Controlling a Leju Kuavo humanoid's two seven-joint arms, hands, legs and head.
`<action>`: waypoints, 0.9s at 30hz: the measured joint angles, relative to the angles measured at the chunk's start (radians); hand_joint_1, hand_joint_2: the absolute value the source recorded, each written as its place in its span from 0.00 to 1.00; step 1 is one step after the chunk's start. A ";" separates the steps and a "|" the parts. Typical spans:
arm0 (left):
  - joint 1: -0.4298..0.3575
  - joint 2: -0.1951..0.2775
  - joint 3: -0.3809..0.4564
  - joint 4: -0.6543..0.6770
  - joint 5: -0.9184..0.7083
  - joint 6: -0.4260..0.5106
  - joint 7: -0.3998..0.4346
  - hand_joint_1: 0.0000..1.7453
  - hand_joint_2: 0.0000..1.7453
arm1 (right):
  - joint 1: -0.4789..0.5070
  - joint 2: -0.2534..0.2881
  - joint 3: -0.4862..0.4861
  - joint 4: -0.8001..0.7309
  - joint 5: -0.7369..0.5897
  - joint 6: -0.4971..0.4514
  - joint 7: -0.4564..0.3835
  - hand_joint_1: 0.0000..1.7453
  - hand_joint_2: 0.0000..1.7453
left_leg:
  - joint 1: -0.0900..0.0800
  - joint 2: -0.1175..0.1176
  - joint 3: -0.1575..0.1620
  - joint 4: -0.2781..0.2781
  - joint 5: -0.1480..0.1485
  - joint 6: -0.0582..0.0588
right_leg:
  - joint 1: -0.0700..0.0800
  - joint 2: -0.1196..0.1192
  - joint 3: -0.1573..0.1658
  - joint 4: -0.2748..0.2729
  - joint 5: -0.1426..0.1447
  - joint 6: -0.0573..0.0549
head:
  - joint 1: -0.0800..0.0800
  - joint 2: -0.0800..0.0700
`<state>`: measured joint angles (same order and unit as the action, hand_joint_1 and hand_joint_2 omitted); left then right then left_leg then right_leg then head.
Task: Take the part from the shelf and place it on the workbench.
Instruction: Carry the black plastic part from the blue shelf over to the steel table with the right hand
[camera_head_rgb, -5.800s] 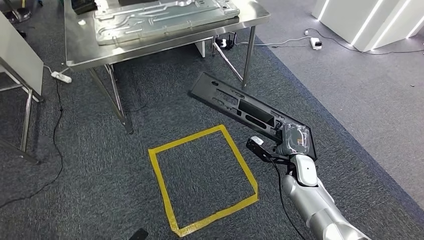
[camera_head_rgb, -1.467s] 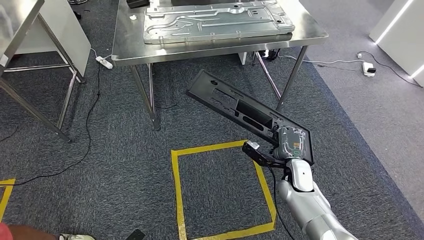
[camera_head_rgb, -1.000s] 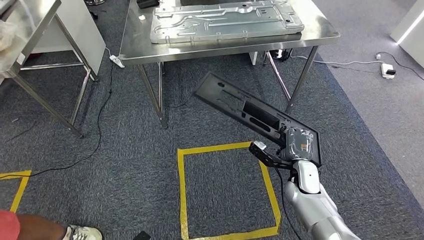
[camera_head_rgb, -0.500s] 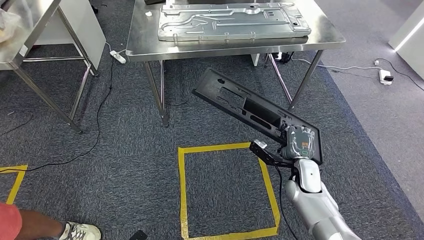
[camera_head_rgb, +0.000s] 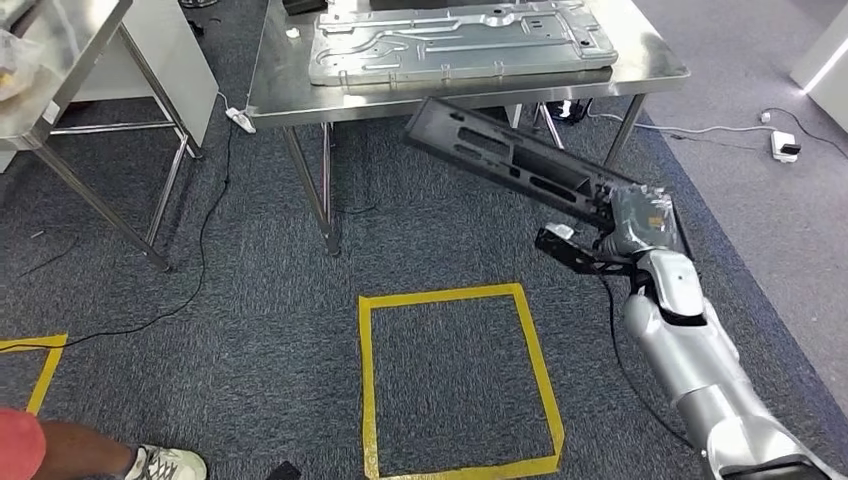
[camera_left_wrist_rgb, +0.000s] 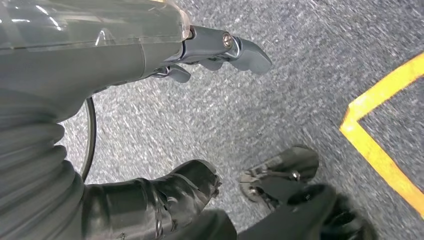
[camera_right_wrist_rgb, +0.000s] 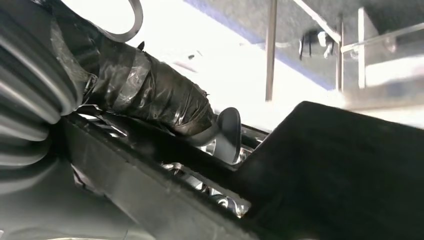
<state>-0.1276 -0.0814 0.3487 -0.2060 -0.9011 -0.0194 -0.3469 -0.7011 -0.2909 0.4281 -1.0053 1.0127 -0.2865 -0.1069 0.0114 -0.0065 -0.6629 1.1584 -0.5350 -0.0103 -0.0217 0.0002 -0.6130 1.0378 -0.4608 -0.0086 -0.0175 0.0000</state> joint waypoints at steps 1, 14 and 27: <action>0.002 0.000 0.000 0.000 0.001 0.000 0.000 0.00 1.00 | -0.008 -0.011 0.005 -0.006 -0.005 0.005 -0.005 1.00 1.00 | 0.001 0.000 -0.032 0.069 -0.031 -0.003 | 0.001 -0.001 0.000 0.000 0.000 -0.002 | 0.000 0.000; 0.010 -0.001 0.008 0.000 0.005 -0.007 -0.016 0.00 1.00 | -0.012 -0.065 0.061 -0.020 -0.046 -0.033 -0.042 1.00 1.00 | -0.001 -0.001 0.060 -0.151 0.097 0.045 | 0.006 0.001 -0.014 0.042 -0.039 0.037 | 0.000 0.000; 0.008 -0.001 0.027 0.000 0.025 -0.012 -0.001 0.00 1.00 | 0.026 -0.079 0.062 -0.021 -0.060 -0.087 -0.020 1.00 1.00 | -0.008 -0.002 0.055 -0.129 0.079 0.023 | 0.004 0.002 -0.006 0.004 0.000 0.022 | 0.000 0.000</action>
<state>-0.1197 -0.0819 0.3756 -0.2060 -0.8763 -0.0317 -0.3484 -0.6753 -0.3699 0.4902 -1.0267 0.9523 -0.3739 -0.1265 0.0032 -0.0087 -0.6079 1.0298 -0.4560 0.0130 -0.0174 0.0022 -0.6189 1.0419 -0.4608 0.0131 -0.0175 0.0000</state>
